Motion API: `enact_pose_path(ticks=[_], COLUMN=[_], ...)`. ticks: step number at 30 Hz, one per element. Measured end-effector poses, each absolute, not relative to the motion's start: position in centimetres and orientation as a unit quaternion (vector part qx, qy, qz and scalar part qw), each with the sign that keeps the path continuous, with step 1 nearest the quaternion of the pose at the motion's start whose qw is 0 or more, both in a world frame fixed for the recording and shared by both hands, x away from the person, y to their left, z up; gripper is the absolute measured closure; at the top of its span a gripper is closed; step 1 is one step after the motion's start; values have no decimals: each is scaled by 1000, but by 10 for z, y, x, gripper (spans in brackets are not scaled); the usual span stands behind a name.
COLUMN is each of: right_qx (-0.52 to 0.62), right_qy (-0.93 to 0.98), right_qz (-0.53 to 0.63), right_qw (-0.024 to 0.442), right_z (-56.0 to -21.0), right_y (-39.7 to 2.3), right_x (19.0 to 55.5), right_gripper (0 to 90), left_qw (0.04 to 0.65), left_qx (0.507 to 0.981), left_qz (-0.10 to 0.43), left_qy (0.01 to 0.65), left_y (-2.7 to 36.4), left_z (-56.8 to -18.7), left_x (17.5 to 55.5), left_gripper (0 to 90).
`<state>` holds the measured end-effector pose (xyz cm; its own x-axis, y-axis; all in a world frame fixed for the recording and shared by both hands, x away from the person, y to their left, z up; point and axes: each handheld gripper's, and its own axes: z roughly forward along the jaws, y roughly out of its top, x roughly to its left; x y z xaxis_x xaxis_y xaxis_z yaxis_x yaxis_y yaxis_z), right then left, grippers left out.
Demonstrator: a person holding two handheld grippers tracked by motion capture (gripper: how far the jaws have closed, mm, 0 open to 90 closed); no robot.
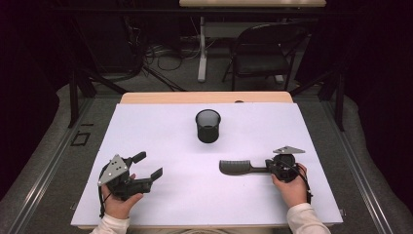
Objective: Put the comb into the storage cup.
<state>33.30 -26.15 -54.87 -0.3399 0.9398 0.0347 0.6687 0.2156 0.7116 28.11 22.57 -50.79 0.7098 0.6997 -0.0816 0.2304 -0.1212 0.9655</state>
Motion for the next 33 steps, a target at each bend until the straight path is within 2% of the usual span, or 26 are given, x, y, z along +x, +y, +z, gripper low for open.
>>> enact_pose_path(ticks=[33], right_qx=[539], right_qy=[758], right_qz=[324], right_qw=[172], right_z=[-548], right_y=[-261], right_x=[307], right_gripper=[900], left_qw=[579], left_qx=[720], left_qz=[200], left_qy=[325], left_y=[227], left_z=[-508], left_x=[281], left_gripper=[145])
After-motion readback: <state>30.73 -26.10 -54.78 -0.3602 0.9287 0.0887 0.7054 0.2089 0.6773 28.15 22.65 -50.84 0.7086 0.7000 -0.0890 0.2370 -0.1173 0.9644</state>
